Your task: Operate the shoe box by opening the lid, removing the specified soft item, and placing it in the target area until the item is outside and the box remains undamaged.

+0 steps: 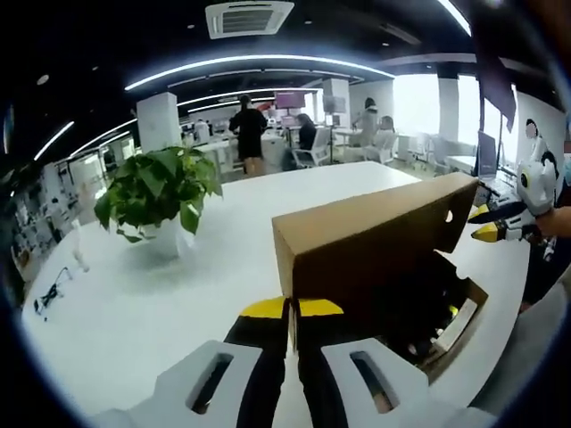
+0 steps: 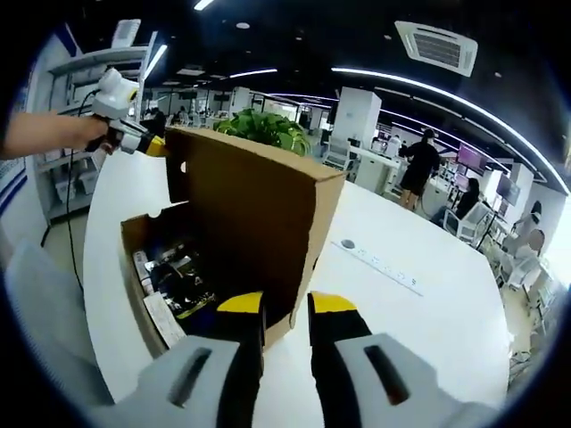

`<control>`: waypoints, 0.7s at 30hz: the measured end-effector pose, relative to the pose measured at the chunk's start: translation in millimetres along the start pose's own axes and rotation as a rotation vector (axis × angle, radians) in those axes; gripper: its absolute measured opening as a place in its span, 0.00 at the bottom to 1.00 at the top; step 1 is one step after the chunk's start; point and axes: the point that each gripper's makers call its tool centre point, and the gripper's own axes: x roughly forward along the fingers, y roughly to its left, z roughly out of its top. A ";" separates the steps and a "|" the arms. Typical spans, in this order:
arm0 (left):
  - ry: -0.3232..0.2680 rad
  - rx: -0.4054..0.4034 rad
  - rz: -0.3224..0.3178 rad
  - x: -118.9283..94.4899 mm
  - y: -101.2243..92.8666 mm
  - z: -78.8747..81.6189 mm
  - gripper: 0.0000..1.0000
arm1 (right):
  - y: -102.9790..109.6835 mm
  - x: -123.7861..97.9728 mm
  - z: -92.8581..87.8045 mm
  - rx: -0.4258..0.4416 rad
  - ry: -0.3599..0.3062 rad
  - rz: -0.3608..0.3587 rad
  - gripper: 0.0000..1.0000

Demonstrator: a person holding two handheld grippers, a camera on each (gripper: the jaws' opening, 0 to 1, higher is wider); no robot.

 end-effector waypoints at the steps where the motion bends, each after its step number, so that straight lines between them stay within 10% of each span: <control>1: -0.001 0.000 0.000 0.7 0.4 0.6 0.00 | -1.1 1.9 -2.5 0.000 0.004 -0.003 0.15; 21: -0.010 -0.014 0.002 15.3 7.1 12.5 0.00 | -12.1 38.3 -32.1 -0.005 0.082 0.013 0.09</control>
